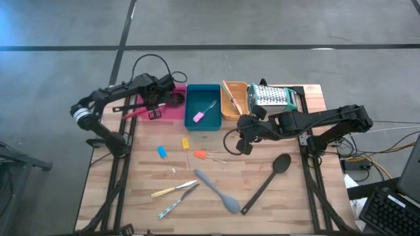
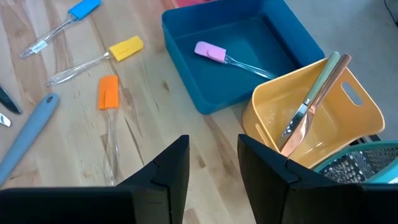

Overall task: Pick & Place Kitchen Items
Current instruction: Put the black spoon into the pink bin, then put the blue spatula into the blue bin

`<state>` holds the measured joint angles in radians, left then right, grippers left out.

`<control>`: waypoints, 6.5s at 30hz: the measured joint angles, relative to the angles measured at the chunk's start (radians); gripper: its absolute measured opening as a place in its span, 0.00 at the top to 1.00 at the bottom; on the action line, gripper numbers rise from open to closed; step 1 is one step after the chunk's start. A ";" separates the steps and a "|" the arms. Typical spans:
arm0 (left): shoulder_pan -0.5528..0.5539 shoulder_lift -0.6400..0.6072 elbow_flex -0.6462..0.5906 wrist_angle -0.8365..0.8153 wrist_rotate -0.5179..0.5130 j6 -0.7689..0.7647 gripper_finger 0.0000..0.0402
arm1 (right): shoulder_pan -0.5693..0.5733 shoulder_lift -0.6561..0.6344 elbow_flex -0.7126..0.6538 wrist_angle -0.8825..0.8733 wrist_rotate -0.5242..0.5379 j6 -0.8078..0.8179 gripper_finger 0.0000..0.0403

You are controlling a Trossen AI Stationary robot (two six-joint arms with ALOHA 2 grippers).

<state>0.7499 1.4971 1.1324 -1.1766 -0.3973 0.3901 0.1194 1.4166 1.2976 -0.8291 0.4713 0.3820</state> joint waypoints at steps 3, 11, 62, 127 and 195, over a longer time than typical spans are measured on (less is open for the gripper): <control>0.035 -0.003 0.016 0.002 0.015 -0.003 0.81 | 0.000 0.000 0.000 -0.001 0.000 -0.018 0.69; 0.107 0.007 0.036 -0.003 0.074 -0.008 0.81 | 0.000 0.000 0.000 -0.001 0.000 -0.050 0.77; 0.120 0.081 0.288 -0.105 0.013 -0.145 0.47 | 0.000 0.000 0.000 -0.004 0.000 -0.049 0.72; -0.570 -0.471 -0.297 0.705 0.157 -0.492 0.47 | 0.000 0.000 0.000 -0.004 -0.004 -0.049 0.82; -0.735 -0.606 -0.750 1.395 0.082 -0.548 0.57 | 0.001 -0.006 0.071 -0.078 -0.289 0.000 0.91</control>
<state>0.0151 0.8907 0.3821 0.2180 -0.3157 -0.1578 0.1200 1.4105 1.3690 -0.9067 0.1823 0.3818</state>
